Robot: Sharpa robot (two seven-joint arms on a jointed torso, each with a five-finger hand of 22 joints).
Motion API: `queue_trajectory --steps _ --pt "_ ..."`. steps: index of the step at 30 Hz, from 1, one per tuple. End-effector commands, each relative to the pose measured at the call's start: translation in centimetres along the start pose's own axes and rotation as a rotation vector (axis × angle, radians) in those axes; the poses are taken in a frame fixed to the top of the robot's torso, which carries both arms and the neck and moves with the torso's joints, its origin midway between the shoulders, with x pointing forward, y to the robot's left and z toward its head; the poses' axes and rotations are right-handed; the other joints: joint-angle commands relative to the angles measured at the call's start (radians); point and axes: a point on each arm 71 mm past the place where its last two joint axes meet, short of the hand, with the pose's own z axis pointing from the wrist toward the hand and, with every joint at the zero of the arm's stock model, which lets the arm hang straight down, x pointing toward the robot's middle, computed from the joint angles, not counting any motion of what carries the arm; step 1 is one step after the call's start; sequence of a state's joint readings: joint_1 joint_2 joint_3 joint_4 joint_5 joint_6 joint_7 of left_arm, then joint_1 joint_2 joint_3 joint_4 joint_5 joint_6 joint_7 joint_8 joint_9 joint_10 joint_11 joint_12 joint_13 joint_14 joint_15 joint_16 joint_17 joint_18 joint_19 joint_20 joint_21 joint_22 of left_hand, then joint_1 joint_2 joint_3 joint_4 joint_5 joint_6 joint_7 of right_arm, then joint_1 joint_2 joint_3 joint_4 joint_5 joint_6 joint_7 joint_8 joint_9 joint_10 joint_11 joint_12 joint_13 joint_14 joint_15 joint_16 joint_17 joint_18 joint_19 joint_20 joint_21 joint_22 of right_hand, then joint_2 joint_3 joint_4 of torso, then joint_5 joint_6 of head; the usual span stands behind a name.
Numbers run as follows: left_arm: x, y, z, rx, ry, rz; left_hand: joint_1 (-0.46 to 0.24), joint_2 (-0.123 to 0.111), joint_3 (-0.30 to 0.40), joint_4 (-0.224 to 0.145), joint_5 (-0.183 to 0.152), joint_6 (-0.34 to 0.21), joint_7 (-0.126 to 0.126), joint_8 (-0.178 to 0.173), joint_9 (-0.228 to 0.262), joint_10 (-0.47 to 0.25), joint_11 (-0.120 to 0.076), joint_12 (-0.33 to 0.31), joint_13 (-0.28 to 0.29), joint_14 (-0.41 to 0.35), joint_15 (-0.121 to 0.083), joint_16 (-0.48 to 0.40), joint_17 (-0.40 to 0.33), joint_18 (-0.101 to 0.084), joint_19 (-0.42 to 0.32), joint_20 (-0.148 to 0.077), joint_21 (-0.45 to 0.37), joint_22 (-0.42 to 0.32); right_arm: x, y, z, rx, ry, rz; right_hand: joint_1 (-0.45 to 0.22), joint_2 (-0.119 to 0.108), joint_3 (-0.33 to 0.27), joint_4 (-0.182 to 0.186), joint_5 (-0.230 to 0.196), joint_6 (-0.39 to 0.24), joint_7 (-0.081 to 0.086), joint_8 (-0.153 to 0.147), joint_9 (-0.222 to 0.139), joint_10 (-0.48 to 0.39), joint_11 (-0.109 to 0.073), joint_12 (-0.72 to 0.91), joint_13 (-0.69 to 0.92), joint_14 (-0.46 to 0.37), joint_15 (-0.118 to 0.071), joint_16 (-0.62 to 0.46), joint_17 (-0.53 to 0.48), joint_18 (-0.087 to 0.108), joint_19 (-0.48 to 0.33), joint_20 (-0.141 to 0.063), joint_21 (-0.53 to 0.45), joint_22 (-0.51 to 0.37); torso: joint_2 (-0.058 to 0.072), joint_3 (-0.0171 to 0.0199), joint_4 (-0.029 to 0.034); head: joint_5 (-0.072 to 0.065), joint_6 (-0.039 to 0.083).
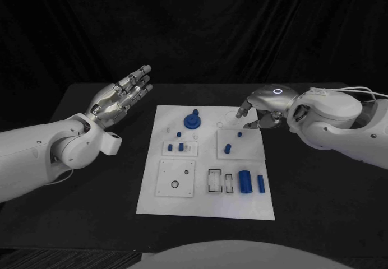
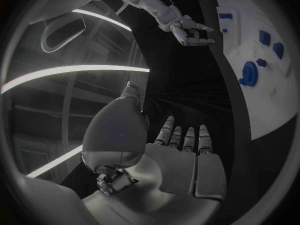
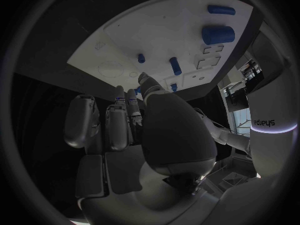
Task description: Assemble the parts on the task board
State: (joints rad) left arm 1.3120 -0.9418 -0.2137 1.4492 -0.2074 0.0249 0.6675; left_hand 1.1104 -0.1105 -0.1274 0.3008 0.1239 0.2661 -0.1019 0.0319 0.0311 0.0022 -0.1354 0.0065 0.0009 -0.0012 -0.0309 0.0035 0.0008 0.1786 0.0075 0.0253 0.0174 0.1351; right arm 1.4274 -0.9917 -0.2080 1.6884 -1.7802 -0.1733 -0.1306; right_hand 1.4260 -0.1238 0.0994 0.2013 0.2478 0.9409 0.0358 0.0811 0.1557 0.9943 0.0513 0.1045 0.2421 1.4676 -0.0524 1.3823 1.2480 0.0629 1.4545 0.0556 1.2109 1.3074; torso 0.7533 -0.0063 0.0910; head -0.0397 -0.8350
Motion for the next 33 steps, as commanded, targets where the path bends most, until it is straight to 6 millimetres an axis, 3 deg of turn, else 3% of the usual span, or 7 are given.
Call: queue_trajectory --steps 1,6,13,15,19,24,33 --pt "0.2 -0.5 0.0 0.084 -0.018 -0.148 0.012 0.027 0.015 -0.002 0.011 -0.005 0.006 -0.002 0.000 -0.002 0.009 -0.007 -0.001 0.001 -0.052 -0.004 -0.001 0.001 0.000 0.009 -0.003 -0.006 0.6 0.4 0.1 -0.049 0.039 -0.004 0.031 0.002 0.007 -0.010 0.075 0.005 0.005 -0.003 -0.006 0.012 -0.001 -0.004 -0.014 0.036 0.000 0.003 0.002 0.006 0.004 0.002 0.002 0.172 -0.002 -0.0065 0.0028 -0.021 0.022" --pt "0.7 -0.3 0.1 0.070 -0.001 -0.174 0.032 0.100 0.033 -0.005 0.028 -0.006 0.034 -0.002 0.000 -0.001 0.043 -0.006 0.000 0.001 0.004 -0.004 -0.001 -0.001 0.003 0.065 -0.002 -0.009 0.9 0.7 0.2 -0.064 0.038 0.002 0.050 -0.001 0.030 -0.013 0.152 0.012 0.009 -0.006 -0.011 0.030 -0.001 -0.009 -0.032 0.036 0.001 0.003 0.003 0.006 0.004 0.002 0.000 0.172 -0.003 -0.0090 0.0080 -0.040 0.040" --pt "1.0 -0.1 0.2 0.055 0.007 -0.185 0.082 0.153 0.018 -0.009 0.078 0.000 0.052 -0.001 0.000 0.002 0.068 -0.005 0.001 0.001 0.049 -0.004 -0.001 0.000 0.007 0.122 -0.001 -0.012 1.6 0.8 -0.1 -0.085 0.060 0.008 0.026 -0.022 0.022 0.005 0.083 0.010 0.009 -0.008 -0.016 0.048 -0.007 -0.012 -0.048 0.034 -0.002 -0.002 -0.002 0.008 0.002 0.001 -0.006 0.171 -0.004 -0.0082 0.0070 -0.047 0.056" --pt "1.1 -0.1 0.2 0.054 0.007 -0.185 0.091 0.160 0.013 -0.008 0.091 0.001 0.051 -0.001 0.000 0.003 0.069 -0.005 0.001 0.001 0.051 -0.004 -0.001 0.000 0.008 0.125 -0.001 -0.012 1.8 0.8 -0.2 -0.084 0.072 0.010 0.014 -0.024 0.012 0.016 0.039 0.015 0.009 -0.006 -0.016 0.050 -0.006 -0.012 -0.052 0.034 -0.002 -0.002 -0.001 0.008 0.002 0.000 -0.008 0.170 -0.005 -0.0082 0.0058 -0.048 0.059" --pt "1.2 0.0 0.3 0.056 0.009 -0.188 0.097 0.168 0.007 -0.008 0.099 -0.003 0.049 -0.002 0.000 0.003 0.072 -0.005 0.001 0.001 0.054 -0.004 -0.001 0.000 0.008 0.130 -0.001 -0.014 2.3 0.9 -0.2 -0.083 0.092 0.013 0.014 -0.022 0.011 0.018 0.037 0.018 0.011 -0.005 -0.016 0.052 -0.006 -0.012 -0.053 0.034 -0.002 -0.004 -0.003 0.008 0.002 0.000 -0.009 0.170 -0.005 -0.0081 0.0056 -0.048 0.061" --pt "1.4 0.0 0.3 0.059 0.014 -0.193 0.098 0.171 0.003 -0.008 0.101 -0.005 0.044 -0.002 0.000 0.002 0.072 -0.005 0.001 0.001 0.055 -0.004 -0.001 0.000 0.009 0.132 -0.001 -0.014 3.1 1.2 -0.1 -0.081 0.120 0.019 0.057 -0.020 0.045 0.003 0.191 0.021 0.007 -0.008 -0.020 0.057 -0.006 -0.019 -0.068 0.034 -0.003 -0.006 -0.004 0.009 0.001 -0.002 -0.016 0.168 -0.004 -0.0074 0.0031 -0.039 0.059" --pt "1.4 0.1 0.2 0.055 0.019 -0.199 0.108 0.194 -0.017 -0.008 0.128 -0.004 0.040 -0.002 0.000 0.006 0.087 -0.004 0.002 0.001 0.074 -0.004 -0.001 0.001 0.010 0.141 0.000 -0.017 4.2 1.1 0.1 -0.058 0.123 0.030 0.051 -0.027 0.057 0.008 0.133 0.039 0.007 -0.001 -0.015 0.072 -0.003 -0.015 -0.076 0.031 -0.001 -0.013 -0.013 0.011 -0.003 -0.001 -0.029 0.166 -0.003 -0.0064 0.0019 -0.026 0.047"
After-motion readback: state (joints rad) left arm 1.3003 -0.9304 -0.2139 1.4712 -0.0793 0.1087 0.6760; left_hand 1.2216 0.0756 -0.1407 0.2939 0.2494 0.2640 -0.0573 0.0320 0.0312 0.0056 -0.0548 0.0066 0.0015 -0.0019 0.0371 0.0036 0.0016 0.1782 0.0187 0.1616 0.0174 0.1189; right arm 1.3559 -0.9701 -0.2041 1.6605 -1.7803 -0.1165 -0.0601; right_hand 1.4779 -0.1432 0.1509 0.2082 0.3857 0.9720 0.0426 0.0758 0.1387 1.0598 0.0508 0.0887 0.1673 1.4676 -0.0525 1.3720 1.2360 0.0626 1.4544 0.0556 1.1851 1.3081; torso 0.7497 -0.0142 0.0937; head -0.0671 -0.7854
